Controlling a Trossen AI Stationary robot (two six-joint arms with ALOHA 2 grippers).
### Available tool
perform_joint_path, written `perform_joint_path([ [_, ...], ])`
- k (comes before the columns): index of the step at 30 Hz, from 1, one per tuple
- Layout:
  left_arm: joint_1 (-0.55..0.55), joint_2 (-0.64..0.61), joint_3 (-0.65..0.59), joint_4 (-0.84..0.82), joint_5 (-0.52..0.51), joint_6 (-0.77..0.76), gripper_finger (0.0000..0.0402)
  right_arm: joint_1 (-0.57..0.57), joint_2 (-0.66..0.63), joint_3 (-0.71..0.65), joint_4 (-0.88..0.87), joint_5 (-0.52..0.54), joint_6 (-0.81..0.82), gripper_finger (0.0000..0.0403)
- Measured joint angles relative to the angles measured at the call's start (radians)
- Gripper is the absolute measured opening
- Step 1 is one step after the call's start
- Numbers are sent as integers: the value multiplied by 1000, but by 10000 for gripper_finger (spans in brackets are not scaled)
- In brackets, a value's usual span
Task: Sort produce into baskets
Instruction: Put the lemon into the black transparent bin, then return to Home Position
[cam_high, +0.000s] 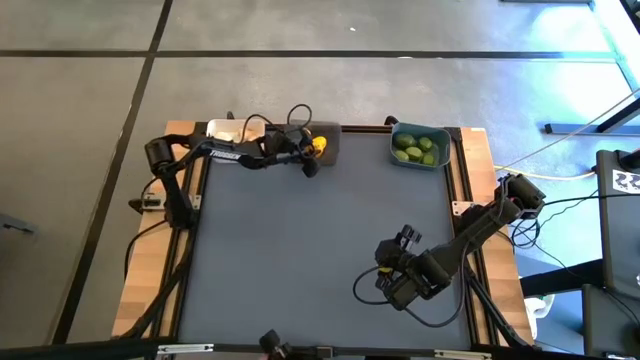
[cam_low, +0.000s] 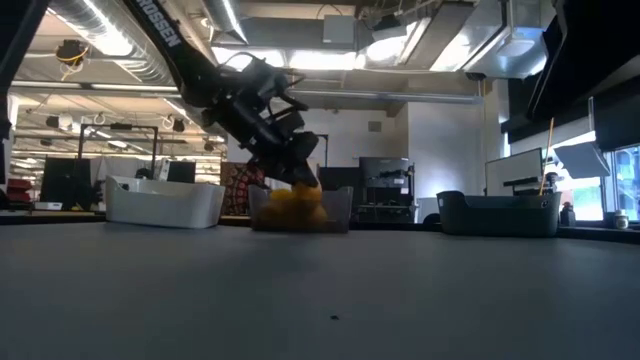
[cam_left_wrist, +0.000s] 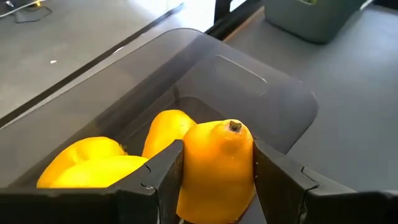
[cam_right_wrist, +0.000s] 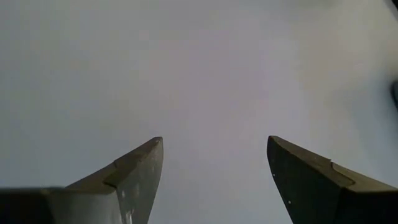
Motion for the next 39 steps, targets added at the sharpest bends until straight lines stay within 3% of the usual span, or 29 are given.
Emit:
perform_joint_path([
  [5,-1,1,0,-1,0,34,177,0,0,0,1,7,0,285],
  [13,-3,-8,0,-41,0,-5,252,0,0,0,5,-3,1,285],
  [25,-94,-285,0,-234,-2,59,259,0,0,-1,8,14,-9,285],
  [29,-162,-386,0,-303,-9,63,214,0,0,-1,30,14,-51,285],
  [34,-256,-475,0,-392,-8,77,114,-2,0,-1,29,17,-94,283],
  [39,-339,-513,0,-480,-4,113,13,-2,0,-1,26,40,-215,241],
])
